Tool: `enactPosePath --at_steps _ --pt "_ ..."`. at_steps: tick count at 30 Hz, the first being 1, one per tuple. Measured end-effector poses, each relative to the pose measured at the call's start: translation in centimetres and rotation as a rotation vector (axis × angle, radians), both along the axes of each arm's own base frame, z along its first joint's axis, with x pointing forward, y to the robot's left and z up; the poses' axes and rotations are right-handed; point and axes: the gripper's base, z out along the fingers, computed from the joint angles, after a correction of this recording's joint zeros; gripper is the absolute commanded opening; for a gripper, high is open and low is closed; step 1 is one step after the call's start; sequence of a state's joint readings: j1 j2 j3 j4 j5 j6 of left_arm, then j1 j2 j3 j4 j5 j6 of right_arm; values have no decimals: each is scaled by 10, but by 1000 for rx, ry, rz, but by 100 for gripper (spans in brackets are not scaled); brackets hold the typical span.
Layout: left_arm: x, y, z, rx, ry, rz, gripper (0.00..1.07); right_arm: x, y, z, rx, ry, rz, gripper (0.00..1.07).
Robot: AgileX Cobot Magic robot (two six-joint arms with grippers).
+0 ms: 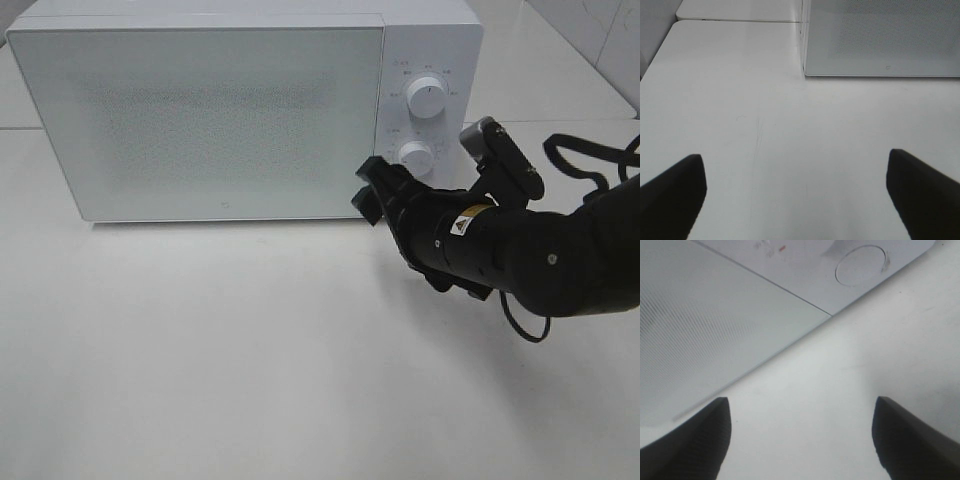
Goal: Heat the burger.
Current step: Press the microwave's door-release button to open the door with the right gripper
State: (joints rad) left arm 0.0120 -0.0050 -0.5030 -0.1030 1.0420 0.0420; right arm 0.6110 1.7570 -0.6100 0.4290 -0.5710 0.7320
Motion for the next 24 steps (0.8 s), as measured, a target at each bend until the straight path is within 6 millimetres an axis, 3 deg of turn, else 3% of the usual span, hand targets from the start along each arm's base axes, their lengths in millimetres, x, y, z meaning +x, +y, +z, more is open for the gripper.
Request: enactPosePath --at_steps 7,9,15,24 --pt "0 0 0 0 0 0 90 -3 -4 10 -219 60 217 75" --pt "0 0 0 0 0 0 90 -7 -2 16 -332 103 380 75" --pt "0 0 0 0 0 0 90 -13 0 23 -410 137 532 75" --pt "0 0 0 0 0 0 90 -34 -9 50 -541 149 735 75"
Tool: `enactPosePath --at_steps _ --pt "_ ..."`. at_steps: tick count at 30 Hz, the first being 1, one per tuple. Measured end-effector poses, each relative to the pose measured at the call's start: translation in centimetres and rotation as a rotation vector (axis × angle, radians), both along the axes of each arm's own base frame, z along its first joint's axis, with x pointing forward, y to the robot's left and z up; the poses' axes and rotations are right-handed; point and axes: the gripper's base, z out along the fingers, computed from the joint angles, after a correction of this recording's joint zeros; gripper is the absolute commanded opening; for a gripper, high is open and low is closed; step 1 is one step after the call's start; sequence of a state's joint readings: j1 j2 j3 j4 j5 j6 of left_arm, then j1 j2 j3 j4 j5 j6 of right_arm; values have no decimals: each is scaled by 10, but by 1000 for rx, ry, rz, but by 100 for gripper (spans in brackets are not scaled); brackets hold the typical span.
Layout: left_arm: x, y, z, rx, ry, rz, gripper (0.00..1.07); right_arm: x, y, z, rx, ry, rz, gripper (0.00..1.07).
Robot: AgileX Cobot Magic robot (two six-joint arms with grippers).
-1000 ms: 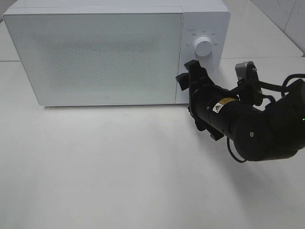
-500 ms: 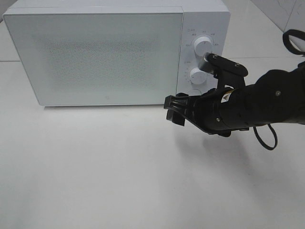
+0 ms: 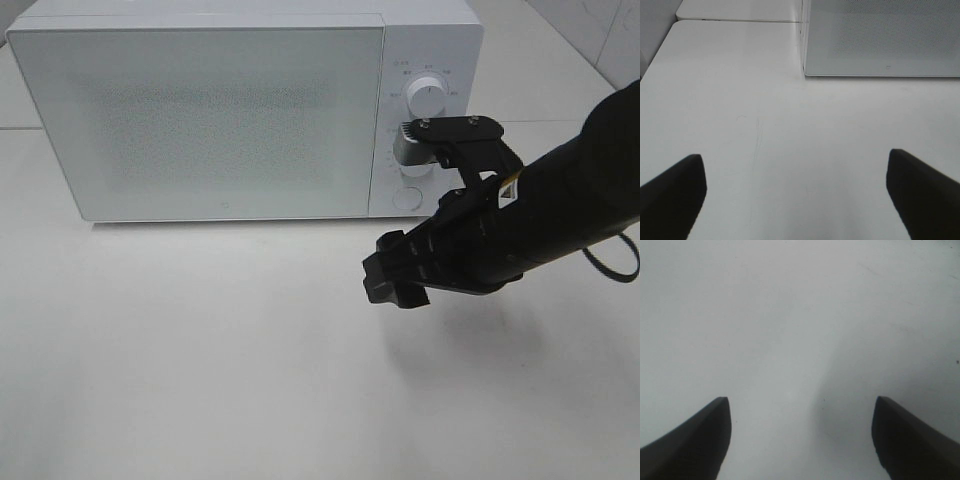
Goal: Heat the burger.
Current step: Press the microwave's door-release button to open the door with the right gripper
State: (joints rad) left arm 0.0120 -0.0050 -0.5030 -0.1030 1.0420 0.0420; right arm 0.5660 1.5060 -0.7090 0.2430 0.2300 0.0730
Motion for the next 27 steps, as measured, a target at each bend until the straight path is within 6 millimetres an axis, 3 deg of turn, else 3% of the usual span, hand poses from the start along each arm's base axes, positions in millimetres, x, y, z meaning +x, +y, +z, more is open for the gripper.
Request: enactPosePath --at_steps 7,13,15,27 --pt "0 0 0 0 0 0 90 -26 -22 39 -91 -22 64 75" --pt "0 0 0 0 0 0 90 -41 -33 57 -117 -37 73 75" --pt "0 0 0 0 0 0 90 -57 -45 75 -128 -65 75 75" --pt "0 0 0 0 0 0 90 -106 -80 111 -116 -150 59 75"
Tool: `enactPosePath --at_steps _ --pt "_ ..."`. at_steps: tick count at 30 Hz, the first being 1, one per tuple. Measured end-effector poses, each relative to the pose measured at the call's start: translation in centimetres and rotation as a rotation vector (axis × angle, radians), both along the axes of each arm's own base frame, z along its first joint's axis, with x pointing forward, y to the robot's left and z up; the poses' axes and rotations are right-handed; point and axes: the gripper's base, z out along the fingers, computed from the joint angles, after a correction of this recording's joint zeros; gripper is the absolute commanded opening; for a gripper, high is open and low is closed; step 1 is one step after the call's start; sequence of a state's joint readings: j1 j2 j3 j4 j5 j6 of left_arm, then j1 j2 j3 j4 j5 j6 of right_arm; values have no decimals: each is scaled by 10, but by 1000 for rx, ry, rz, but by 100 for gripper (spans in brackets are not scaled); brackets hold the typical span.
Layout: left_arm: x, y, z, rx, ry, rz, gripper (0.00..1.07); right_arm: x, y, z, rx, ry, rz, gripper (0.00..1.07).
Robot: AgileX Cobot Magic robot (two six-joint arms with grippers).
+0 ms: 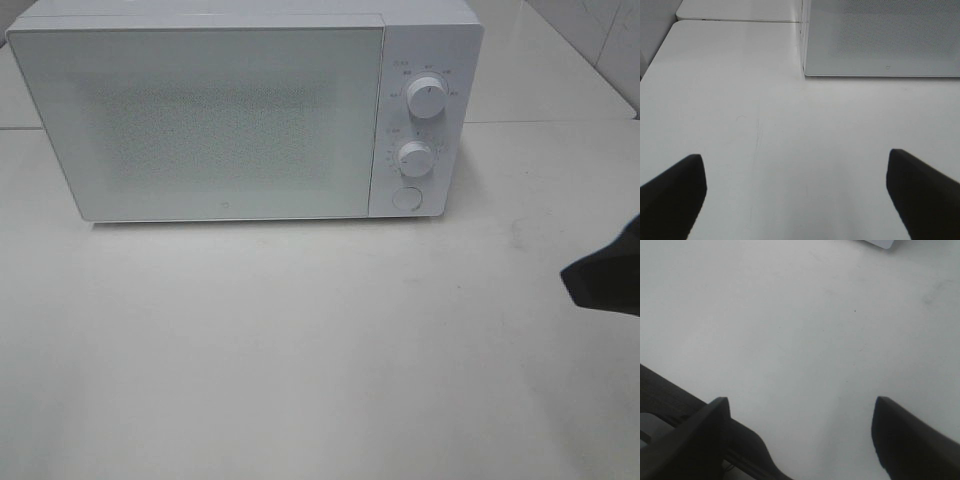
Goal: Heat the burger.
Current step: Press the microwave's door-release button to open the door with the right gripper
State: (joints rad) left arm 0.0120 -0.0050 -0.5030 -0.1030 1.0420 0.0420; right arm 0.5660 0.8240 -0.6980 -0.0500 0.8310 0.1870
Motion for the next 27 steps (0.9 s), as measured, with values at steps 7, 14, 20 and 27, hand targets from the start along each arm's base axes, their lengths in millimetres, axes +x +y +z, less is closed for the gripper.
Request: enactPosePath --at_steps 7,14,20,27 --pt "0 0 0 0 0 0 90 -26 -28 -5 -4 -7 -100 75" --pt "0 0 0 0 0 0 90 -63 -60 -6 30 -93 -286 75" --pt "0 0 0 0 0 0 90 -93 -72 -7 76 -218 -372 75" --pt "0 0 0 0 0 0 90 -116 -77 -18 109 -336 -437 75"
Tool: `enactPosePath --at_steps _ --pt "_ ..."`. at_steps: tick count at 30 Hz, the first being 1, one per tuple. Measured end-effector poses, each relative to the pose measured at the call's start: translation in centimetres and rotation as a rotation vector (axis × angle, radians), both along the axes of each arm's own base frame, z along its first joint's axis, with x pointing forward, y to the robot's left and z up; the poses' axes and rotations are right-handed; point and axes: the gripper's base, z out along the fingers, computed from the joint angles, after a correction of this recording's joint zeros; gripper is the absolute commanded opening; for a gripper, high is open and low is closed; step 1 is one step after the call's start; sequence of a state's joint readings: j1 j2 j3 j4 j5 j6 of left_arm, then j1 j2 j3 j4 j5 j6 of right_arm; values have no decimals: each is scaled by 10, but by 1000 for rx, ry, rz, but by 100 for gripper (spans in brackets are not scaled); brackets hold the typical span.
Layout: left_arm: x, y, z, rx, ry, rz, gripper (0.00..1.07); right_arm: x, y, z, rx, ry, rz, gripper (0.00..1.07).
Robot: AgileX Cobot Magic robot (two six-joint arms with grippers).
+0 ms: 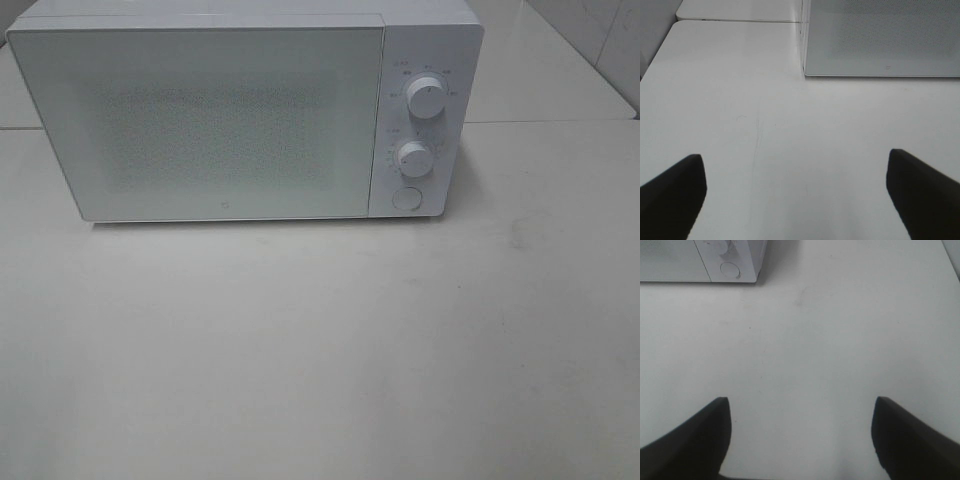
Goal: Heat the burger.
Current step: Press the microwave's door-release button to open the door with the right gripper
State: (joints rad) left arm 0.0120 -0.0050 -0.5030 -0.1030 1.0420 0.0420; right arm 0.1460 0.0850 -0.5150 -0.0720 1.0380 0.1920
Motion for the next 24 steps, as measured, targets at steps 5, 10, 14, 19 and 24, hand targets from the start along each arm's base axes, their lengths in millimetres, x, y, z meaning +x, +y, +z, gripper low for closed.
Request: enactPosePath --at_steps 5,10,14,19,24 --pt "0 0 0 0 0 0 90 -12 -2 -1 11 -76 -6 75" --pt "0 0 0 0 0 0 90 -13 -2 -1 9 -84 -4 75" --pt "0 0 0 0 0 0 90 -13 -2 -1 5 -85 -2 75" --pt "0 0 0 0 0 0 90 -13 -2 -1 -22 -86 16 75" --pt "0 0 0 0 0 0 90 -9 -1 1 -52 -76 36 75"
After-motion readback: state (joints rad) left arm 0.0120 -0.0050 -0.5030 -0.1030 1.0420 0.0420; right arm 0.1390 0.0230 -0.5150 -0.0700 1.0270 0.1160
